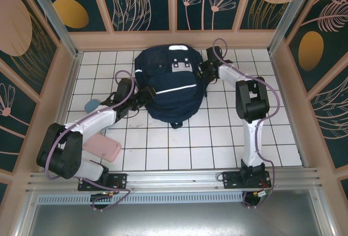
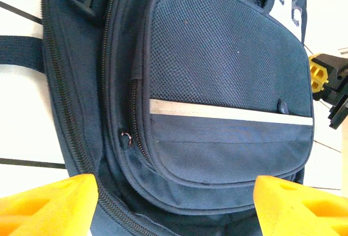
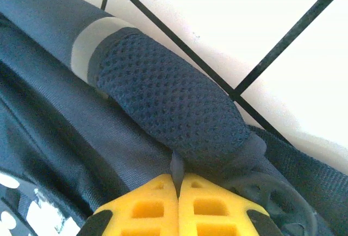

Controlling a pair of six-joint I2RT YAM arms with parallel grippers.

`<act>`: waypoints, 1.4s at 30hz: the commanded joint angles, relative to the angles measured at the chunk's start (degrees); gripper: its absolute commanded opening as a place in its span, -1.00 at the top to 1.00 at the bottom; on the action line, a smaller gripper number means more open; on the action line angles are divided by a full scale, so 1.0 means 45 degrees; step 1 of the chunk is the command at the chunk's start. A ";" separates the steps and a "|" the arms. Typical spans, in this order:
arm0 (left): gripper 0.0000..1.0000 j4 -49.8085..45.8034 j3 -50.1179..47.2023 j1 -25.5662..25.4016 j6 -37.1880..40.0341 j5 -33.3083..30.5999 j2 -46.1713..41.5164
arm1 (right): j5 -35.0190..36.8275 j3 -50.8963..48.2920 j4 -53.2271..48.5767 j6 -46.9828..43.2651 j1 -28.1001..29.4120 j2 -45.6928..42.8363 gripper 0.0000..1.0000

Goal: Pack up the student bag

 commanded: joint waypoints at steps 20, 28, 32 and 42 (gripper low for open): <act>0.07 0.1657 0.5172 -0.1609 0.0781 0.1180 0.6011 | -0.2678 -0.7979 0.1228 -0.1353 0.0105 -0.6118 1.00; 0.18 0.1702 0.5418 -0.1646 0.0470 0.1108 0.6899 | -0.3498 -0.9981 0.1828 -0.0321 0.1111 -0.7501 1.00; 0.20 0.1684 0.5506 -0.1666 0.0434 0.1050 0.7144 | -0.3447 -1.0497 0.2121 0.0594 0.1961 -0.8051 1.00; 0.20 0.1297 0.5767 -0.1676 0.0746 0.0936 0.6981 | -0.0928 -1.0094 0.0175 -0.0637 0.1740 -1.0183 0.06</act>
